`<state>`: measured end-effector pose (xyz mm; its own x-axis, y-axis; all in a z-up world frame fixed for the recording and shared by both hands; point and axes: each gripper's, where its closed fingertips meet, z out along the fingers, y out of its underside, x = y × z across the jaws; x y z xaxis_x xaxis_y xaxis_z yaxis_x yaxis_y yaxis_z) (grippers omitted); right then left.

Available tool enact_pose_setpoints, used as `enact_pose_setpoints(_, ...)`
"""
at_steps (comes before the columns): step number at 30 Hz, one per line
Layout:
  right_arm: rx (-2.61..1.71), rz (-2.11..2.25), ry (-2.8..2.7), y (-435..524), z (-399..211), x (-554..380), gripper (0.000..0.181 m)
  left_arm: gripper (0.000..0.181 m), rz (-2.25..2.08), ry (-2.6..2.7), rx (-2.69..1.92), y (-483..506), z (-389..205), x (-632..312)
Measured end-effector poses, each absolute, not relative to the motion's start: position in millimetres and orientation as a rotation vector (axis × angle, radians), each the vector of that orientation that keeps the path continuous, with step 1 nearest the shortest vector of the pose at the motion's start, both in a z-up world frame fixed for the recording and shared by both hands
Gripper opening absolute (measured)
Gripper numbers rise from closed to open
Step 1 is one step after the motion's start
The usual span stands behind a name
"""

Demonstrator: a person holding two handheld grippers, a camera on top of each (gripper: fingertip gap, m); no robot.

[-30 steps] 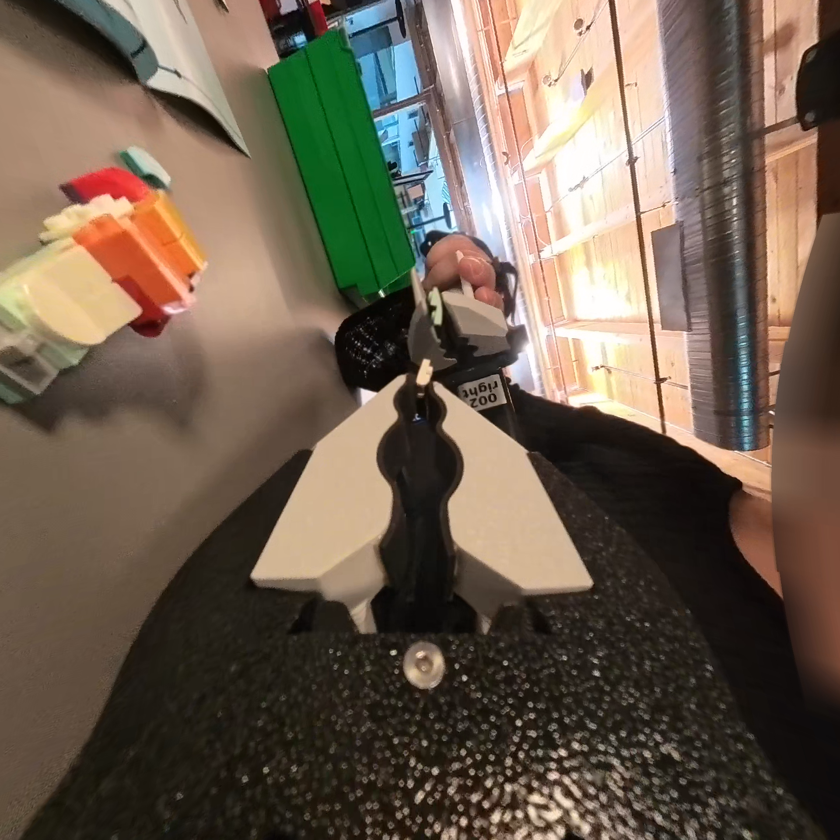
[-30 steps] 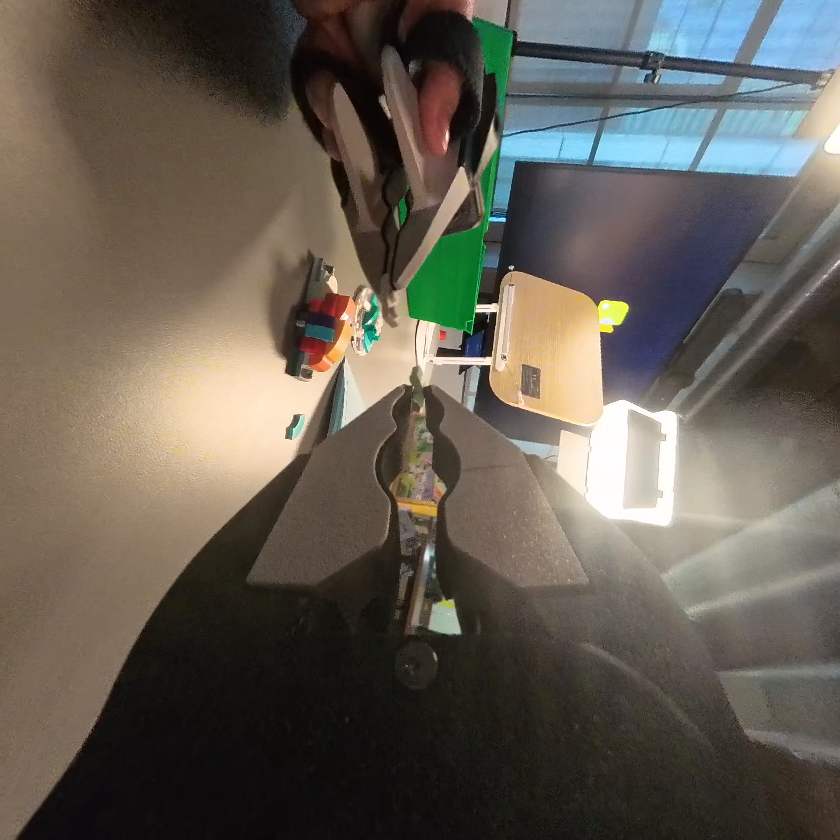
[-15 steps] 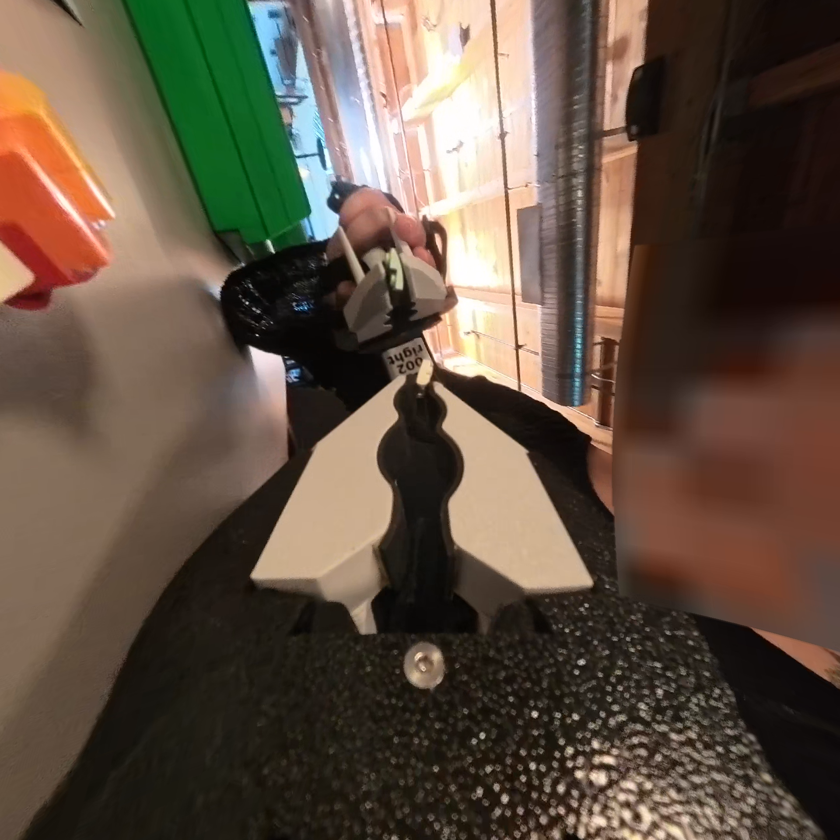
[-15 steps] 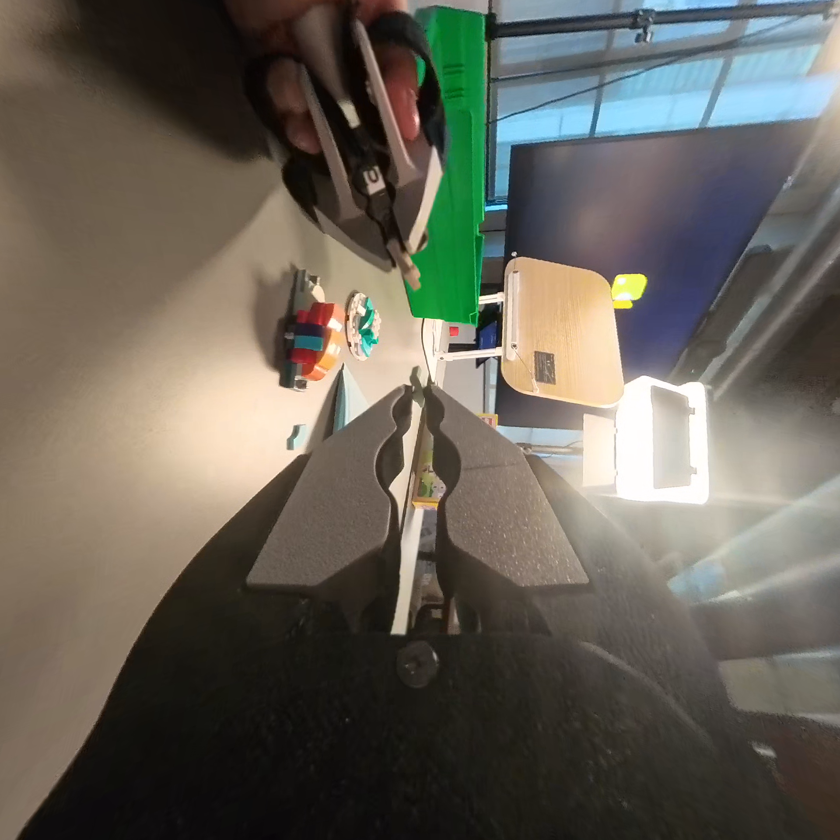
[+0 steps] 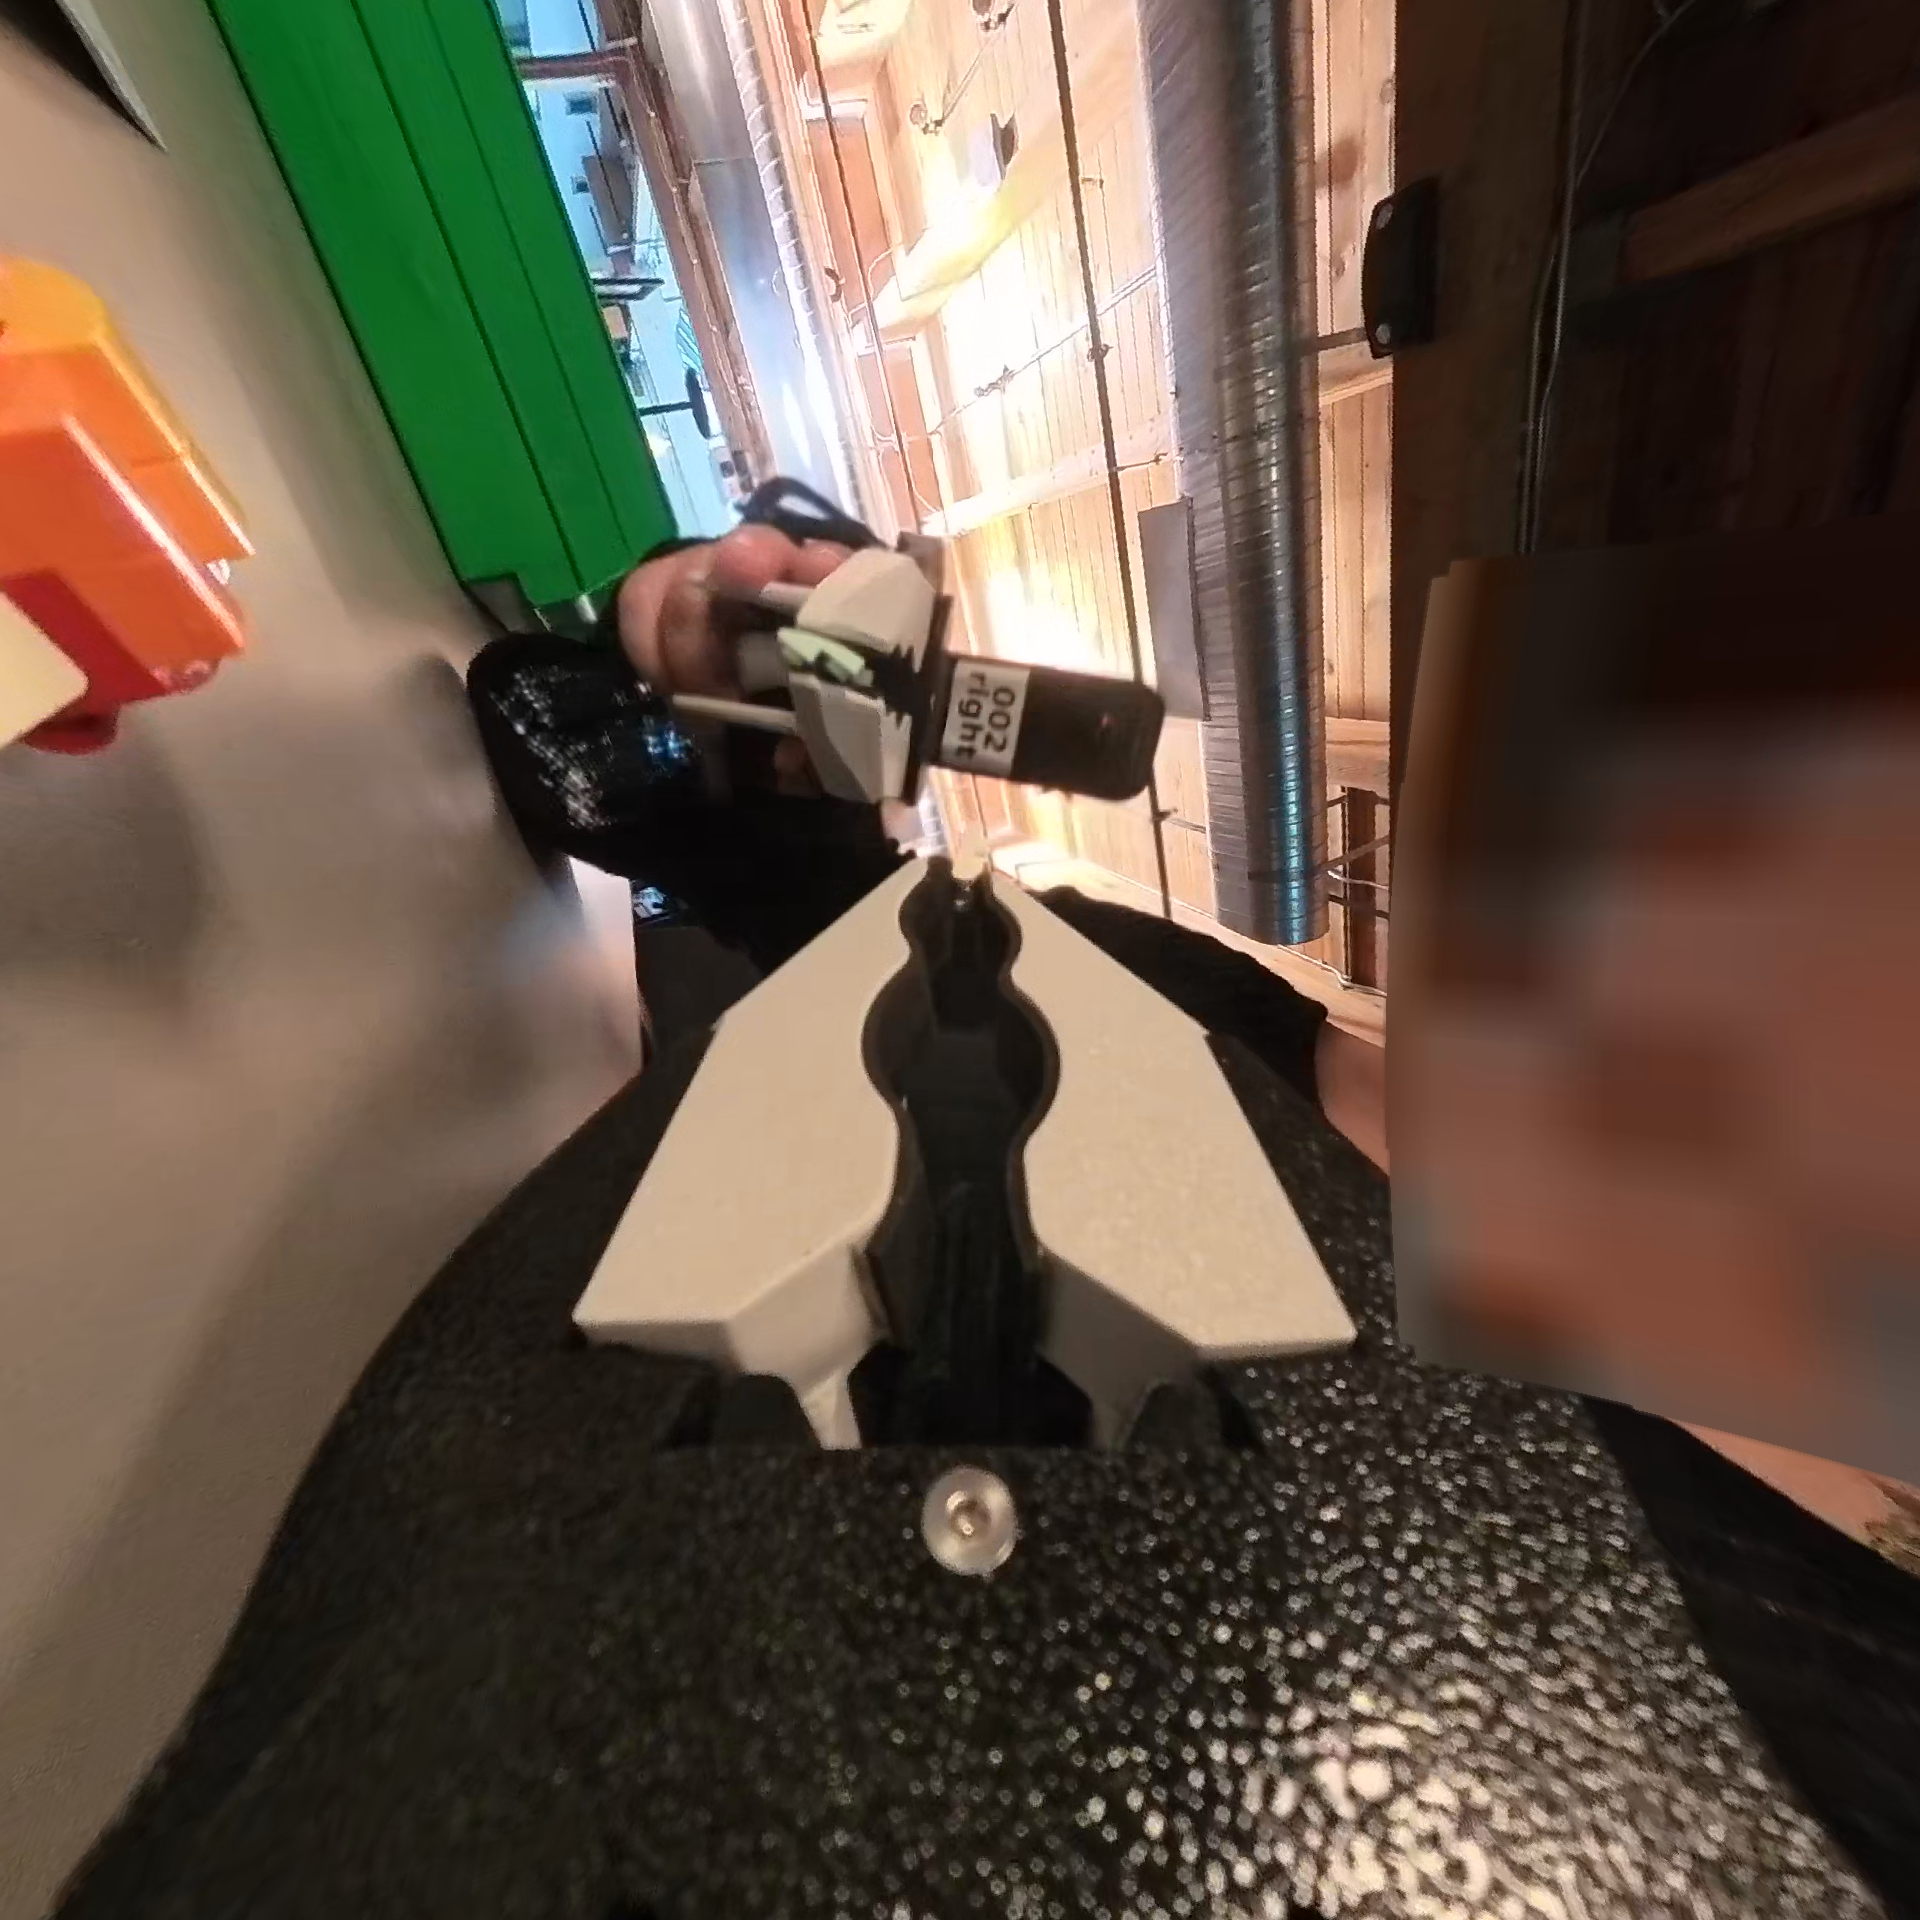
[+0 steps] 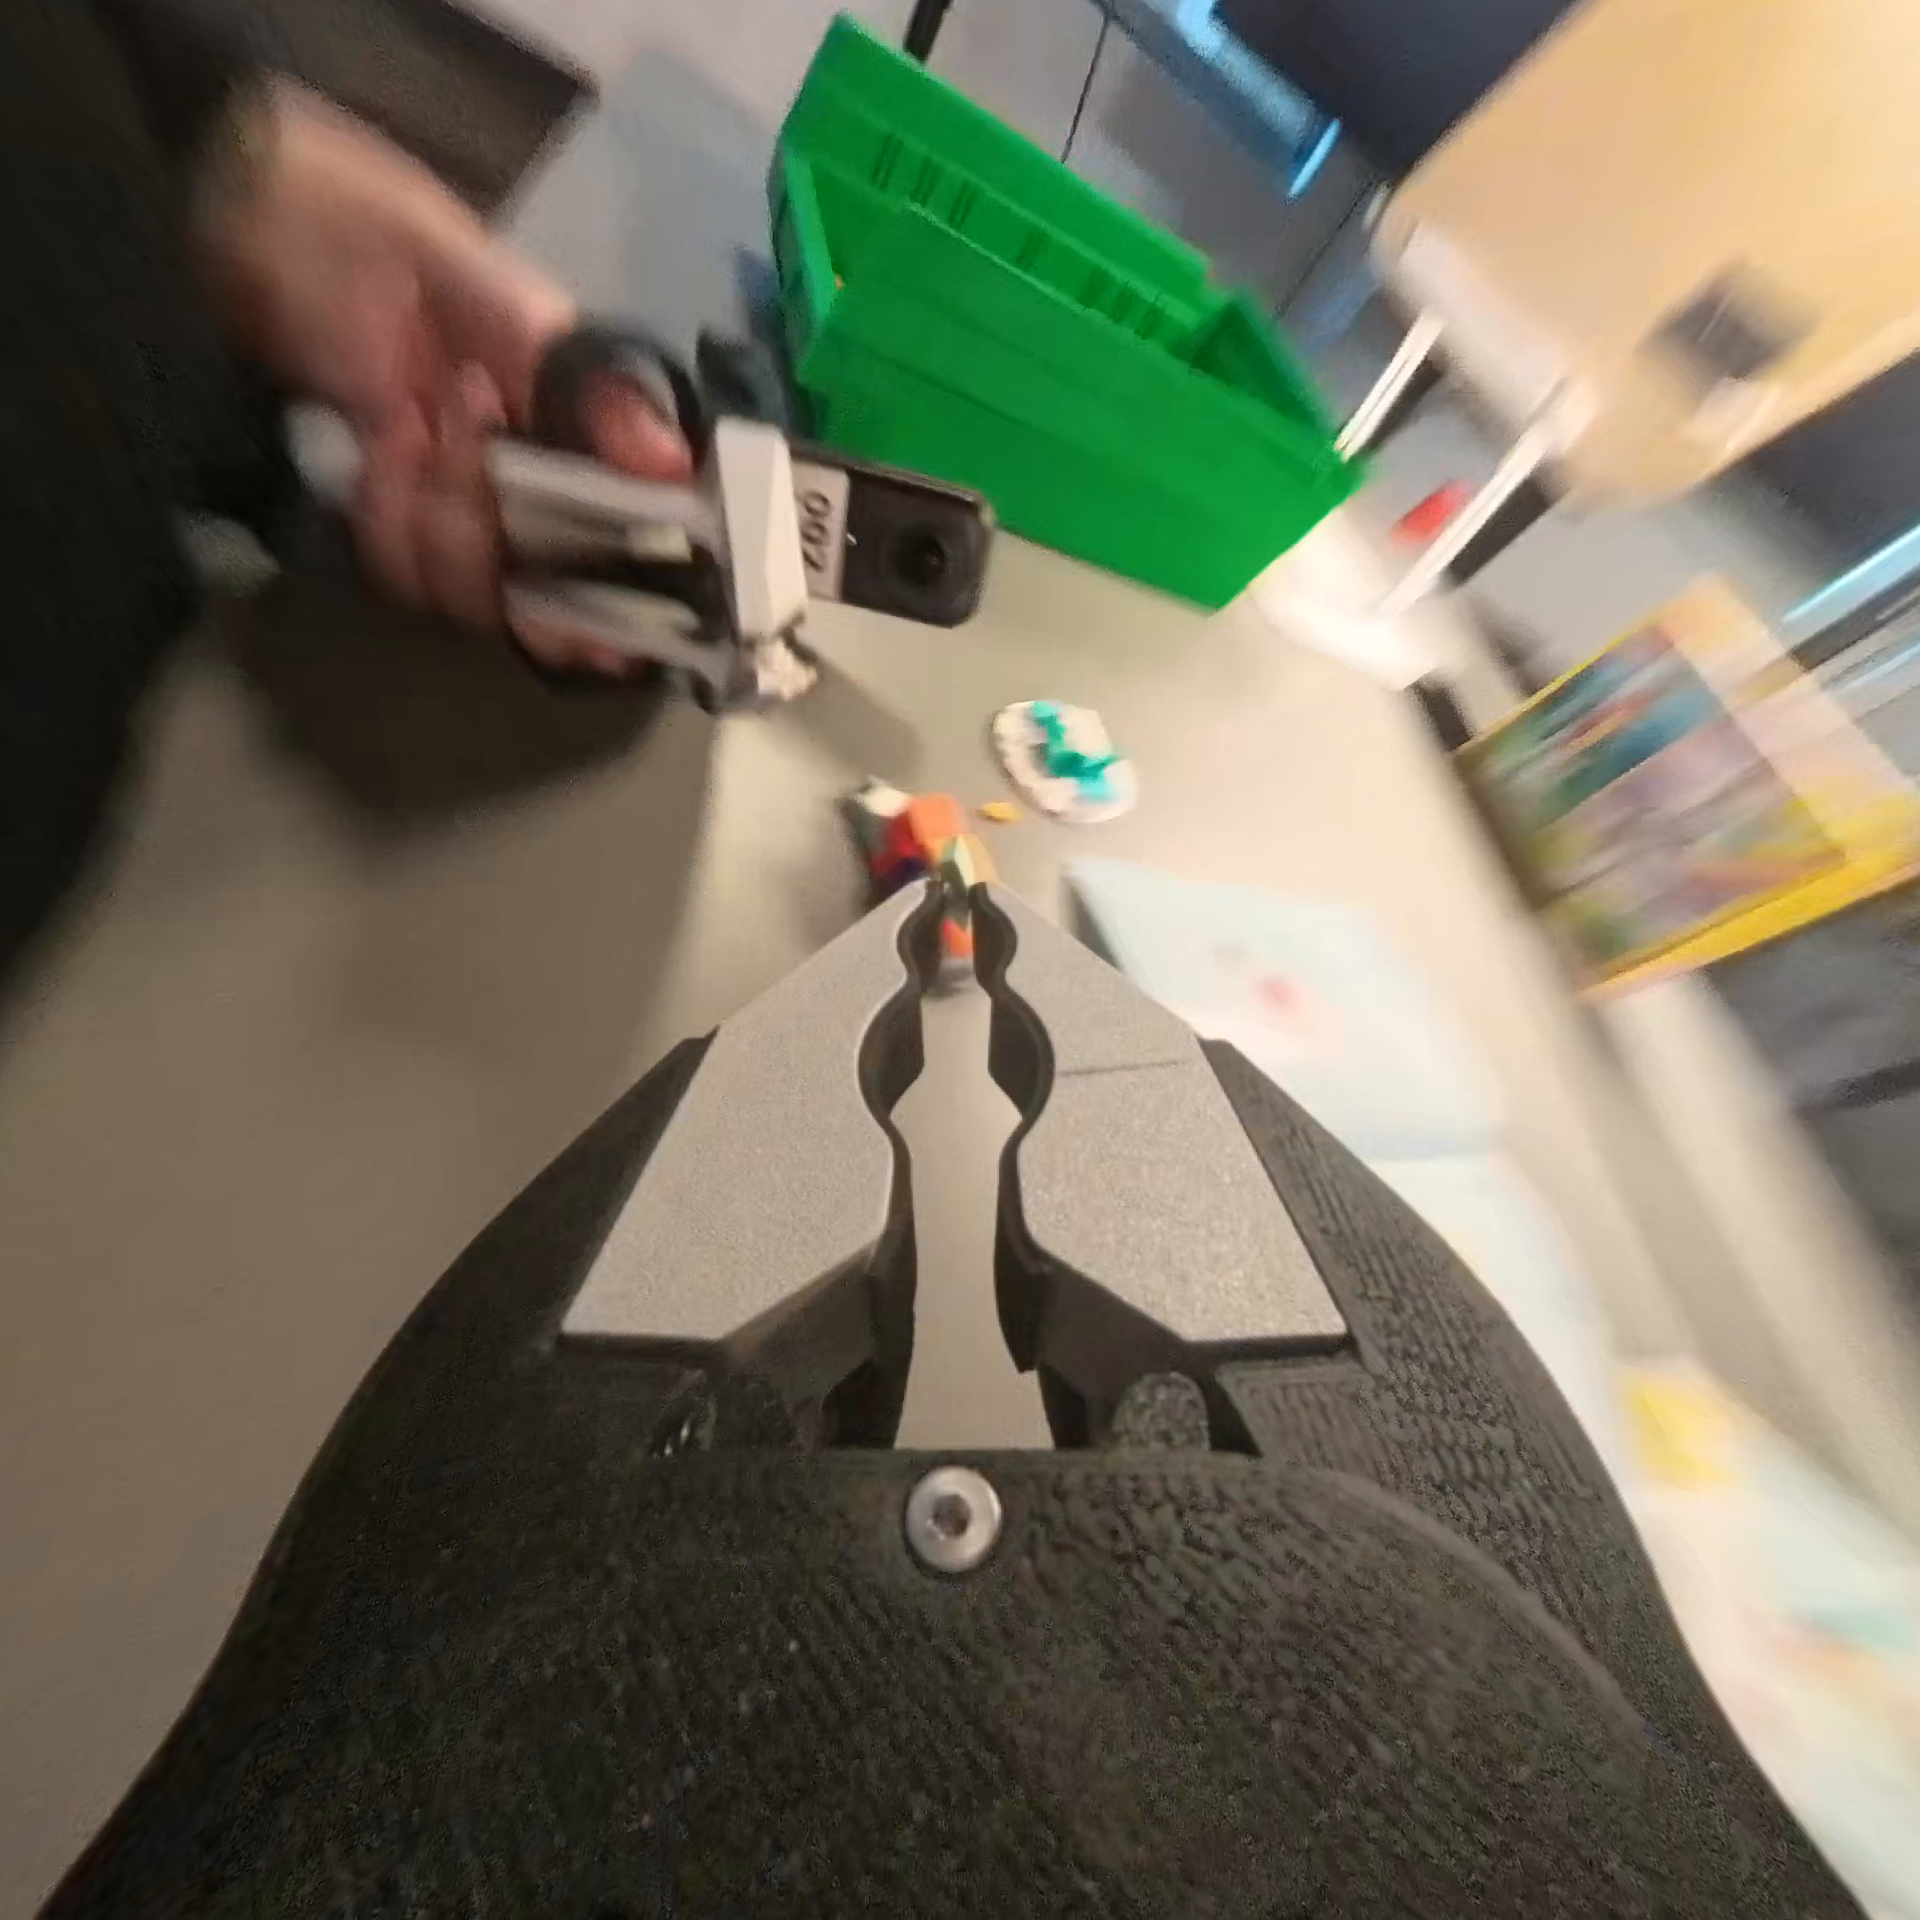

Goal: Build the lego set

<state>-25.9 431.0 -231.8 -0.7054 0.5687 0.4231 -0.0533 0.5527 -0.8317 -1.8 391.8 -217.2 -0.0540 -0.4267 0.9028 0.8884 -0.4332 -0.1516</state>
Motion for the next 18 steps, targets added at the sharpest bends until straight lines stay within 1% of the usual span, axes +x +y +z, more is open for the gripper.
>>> enact_pose_setpoints(1,-0.511,1.24,-2.132,429.6,-233.3,-24.5,0.003,0.002,-1.661,-0.573,-1.213,392.5,-217.7,-2.6)
enact_pose_setpoints(6,-0.986,1.618,-2.219,424.5,-238.4,-20.4,0.004,0.002,-1.581,-0.573,-1.245,397.1,-219.3,-6.1)
enact_pose_setpoints(10,-1.278,1.843,-2.229,420.3,-241.4,-16.7,0.003,0.002,-1.573,-0.589,-1.225,397.7,-218.5,-10.9)
enact_pose_setpoints(13,-1.397,1.909,-2.218,419.5,-244.7,-17.2,0.003,0.002,-1.57,-0.591,-1.226,397.8,-218.7,-11.3)
enact_pose_setpoints(18,-1.452,1.946,-2.223,416.6,-249.2,-15.8,0.004,0.001,-1.567,-0.591,-1.221,397.2,-218.1,-12.4)
